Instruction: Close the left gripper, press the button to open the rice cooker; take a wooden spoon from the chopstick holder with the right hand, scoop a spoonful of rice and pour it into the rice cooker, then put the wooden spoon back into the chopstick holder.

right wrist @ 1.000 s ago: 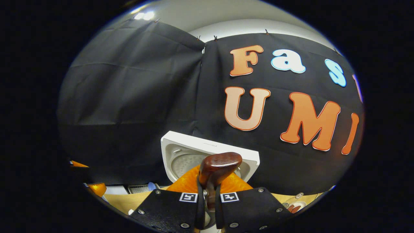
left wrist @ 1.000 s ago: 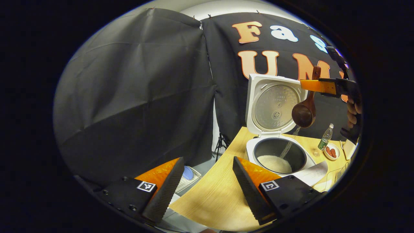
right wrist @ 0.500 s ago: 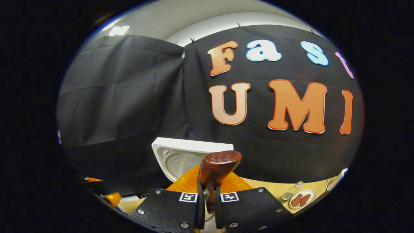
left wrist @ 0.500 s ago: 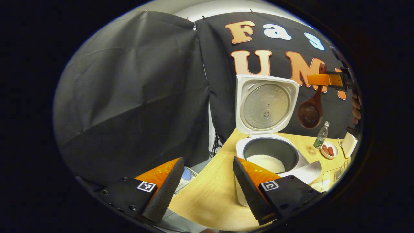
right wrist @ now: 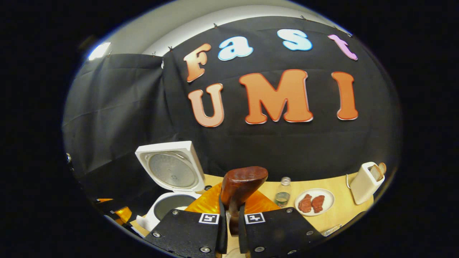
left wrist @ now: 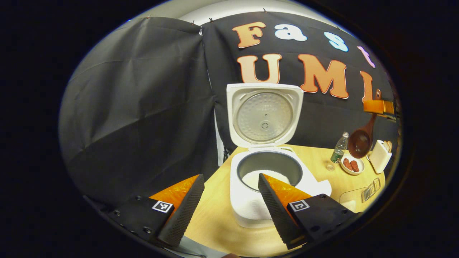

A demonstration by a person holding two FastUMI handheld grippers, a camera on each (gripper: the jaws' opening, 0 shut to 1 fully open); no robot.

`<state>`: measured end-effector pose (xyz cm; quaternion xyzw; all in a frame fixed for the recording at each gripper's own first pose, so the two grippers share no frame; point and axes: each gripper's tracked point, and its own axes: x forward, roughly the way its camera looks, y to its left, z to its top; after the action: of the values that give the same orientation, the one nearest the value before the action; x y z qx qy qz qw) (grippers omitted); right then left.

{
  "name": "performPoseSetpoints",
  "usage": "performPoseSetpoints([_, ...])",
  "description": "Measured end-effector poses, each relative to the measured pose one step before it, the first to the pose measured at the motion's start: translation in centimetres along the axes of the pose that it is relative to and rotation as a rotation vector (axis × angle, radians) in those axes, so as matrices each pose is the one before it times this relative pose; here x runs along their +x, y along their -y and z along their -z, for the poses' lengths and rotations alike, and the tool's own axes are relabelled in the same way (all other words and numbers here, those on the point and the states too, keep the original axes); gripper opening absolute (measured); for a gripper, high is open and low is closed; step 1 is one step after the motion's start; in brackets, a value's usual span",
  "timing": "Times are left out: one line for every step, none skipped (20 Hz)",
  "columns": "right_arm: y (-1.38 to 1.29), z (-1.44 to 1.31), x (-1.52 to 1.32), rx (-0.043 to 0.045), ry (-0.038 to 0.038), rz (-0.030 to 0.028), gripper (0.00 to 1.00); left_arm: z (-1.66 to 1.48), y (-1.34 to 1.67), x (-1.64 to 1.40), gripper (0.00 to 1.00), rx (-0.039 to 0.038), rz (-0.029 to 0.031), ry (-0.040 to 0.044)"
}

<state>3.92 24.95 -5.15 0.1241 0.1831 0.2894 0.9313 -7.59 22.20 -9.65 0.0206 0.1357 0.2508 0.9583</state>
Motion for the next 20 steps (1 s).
performPoseSetpoints([1.998,0.737,-0.59,0.00843,-0.01667,0.03524,0.12,0.151,0.959,-0.19,0.99,0.00243,0.00962,-0.00675])
performPoseSetpoints([1.94,0.632,-0.707,0.01182,-0.01222,0.0317,0.12,0.022,0.976,-0.129,0.99,0.00434,0.00727,-0.00632])
performPoseSetpoints([1.902,0.674,-0.676,0.01114,-0.01291,0.02468,0.12,-0.25,1.014,-0.191,0.99,0.00279,0.00896,-0.00153])
performPoseSetpoints([1.877,0.729,-0.693,0.01043,-0.01105,0.0258,0.12,-0.109,1.058,-0.13,0.99,0.00318,0.00997,-0.00177])
performPoseSetpoints([1.95,0.737,-0.547,0.00676,-0.01349,0.02874,0.12,0.117,0.988,-0.22,1.0,0.00275,0.00896,-0.00199])
performPoseSetpoints([1.904,0.522,-0.307,0.00749,-0.0138,0.03258,0.12,-0.015,1.066,-0.164,0.99,0.00347,0.01033,-0.00192])
performPoseSetpoints([1.928,0.549,-0.23,0.00721,-0.0133,0.03178,0.12,0.072,0.849,0.007,0.99,0.00381,0.00781,-0.00392])
performPoseSetpoints([1.826,0.541,-0.342,0.01313,-0.01114,0.02735,0.12,-0.05,0.88,-0.208,0.99,0.00395,0.0081,-0.00367])
performPoseSetpoints([1.749,0.546,-0.319,0.01312,-0.00978,0.02251,0.12,0.038,0.984,-0.223,0.99,0.00329,0.0071,-0.00517])
performPoseSetpoints([1.664,0.424,-0.219,0.01602,-0.00496,0.022,0.12,-0.043,0.801,-0.104,0.99,0.00341,0.00675,-0.00417])
performPoseSetpoints([1.493,0.556,-0.046,0.00911,-0.00671,0.01747,0.12,0.009,0.86,-0.184,0.99,0.00365,0.01003,-0.00381])
performPoseSetpoints([1.311,0.389,-0.022,0.00495,0.00165,0.01704,0.12,0.01,0.663,-0.245,0.99,0.0052,0.00485,-0.00096])
performPoseSetpoints([1.358,0.247,0.113,0.00089,-0.00376,0.01758,0.12,-0.104,0.607,-0.362,0.99,0.00307,0.00407,0.00022])
performPoseSetpoints([1.224,0.344,0.093,0.01146,-0.00668,0.01282,0.12,-0.118,0.474,-0.269,0.99,-0.00024,0.00144,0.00062])
performPoseSetpoints([1.108,0.284,0.015,0.0152,-0.0047,0.00556,0.12,-0.024,0.232,-0.206,0.99,-0.00297,-0.0001,0.0003])
performPoseSetpoints([0.795,0.176,0.109,0.01171,-0.00002,0.00331,0.12,-0.007,0.208,-0.117,0.99,-0.00241,-0.00473,-0.00046])
performPoseSetpoints([0.555,0.237,0.289,0.00351,0.00006,0.00215,0.12,0.14,0.079,-0.309,1.0,0.00028,-0.00581,-0.00253])
performPoseSetpoints([0.741,0.553,0.25,0.00209,-0.00603,0.00733,0.12,0.044,0.047,-0.257,1.0,0.00318,-0.00719,-0.00191])
performPoseSetpoints([0.611,0.522,0.35,0.00476,-0.00623,0.00474,0.12,-0.203,-0.188,-0.356,1.0,0.00459,-0.00999,0.00105])
performPoseSetpoints([0.43,0.565,0.282,0.0053,-0.00927,-0.00056,0.12,-0.141,-0.157,-0.307,1.0,0.00404,-0.01099,0.00324])
